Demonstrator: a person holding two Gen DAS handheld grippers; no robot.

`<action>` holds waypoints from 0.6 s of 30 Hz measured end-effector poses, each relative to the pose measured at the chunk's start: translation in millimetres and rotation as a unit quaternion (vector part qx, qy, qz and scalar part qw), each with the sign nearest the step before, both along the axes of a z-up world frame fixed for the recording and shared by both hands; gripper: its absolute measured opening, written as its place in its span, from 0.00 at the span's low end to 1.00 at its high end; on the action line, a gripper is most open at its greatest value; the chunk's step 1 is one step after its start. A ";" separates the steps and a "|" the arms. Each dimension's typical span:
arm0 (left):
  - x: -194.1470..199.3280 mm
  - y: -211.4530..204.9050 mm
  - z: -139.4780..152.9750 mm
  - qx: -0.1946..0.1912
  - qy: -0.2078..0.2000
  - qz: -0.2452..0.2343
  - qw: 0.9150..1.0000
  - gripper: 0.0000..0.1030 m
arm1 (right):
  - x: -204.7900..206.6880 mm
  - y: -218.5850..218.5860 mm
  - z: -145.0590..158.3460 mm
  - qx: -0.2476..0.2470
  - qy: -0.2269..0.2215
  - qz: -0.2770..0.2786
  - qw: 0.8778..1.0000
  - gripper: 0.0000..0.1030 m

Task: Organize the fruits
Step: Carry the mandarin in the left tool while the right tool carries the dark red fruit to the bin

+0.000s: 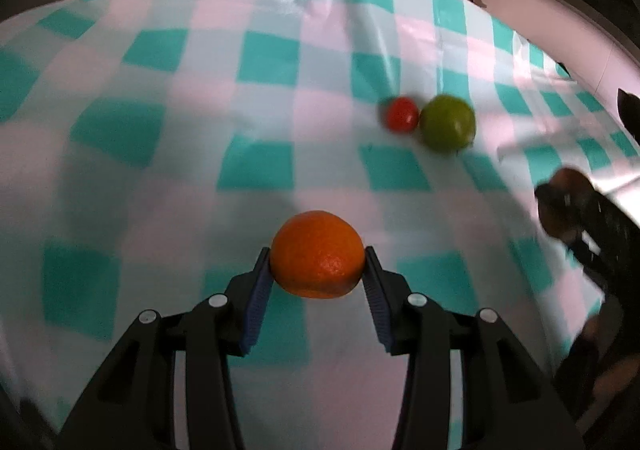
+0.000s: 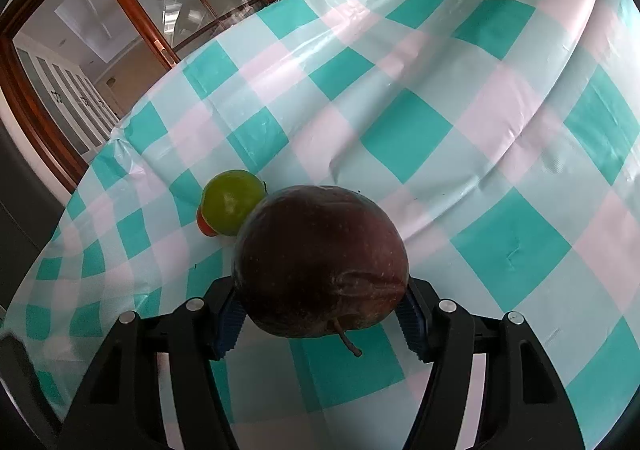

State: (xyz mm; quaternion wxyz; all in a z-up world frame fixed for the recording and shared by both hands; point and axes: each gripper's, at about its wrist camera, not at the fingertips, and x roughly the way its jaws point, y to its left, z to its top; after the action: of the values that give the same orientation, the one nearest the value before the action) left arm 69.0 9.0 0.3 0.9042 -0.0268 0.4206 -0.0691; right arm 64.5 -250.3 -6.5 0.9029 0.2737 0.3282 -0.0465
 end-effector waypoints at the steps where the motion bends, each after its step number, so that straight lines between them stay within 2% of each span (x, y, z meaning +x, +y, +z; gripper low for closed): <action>1: -8.0 4.3 -0.3 -0.001 -0.001 0.001 1.000 0.44 | 0.5 0.2 -0.1 0.000 0.000 0.001 1.000 0.62; 5: -18.9 8.3 -0.4 -0.001 -0.002 0.002 1.000 0.44 | 1.2 1.1 -0.2 0.000 0.000 0.003 1.000 0.62; 18: -15.2 4.2 -1.2 -0.010 -0.001 -0.012 1.000 0.44 | 1.8 1.6 -2.0 0.010 -0.008 0.010 1.000 0.62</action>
State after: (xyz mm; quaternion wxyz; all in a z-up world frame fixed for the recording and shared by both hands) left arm 53.7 13.2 -0.8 0.9033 -0.0312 0.4196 -0.0840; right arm 66.4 -248.7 -8.5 0.9033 0.2794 0.3241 -0.0323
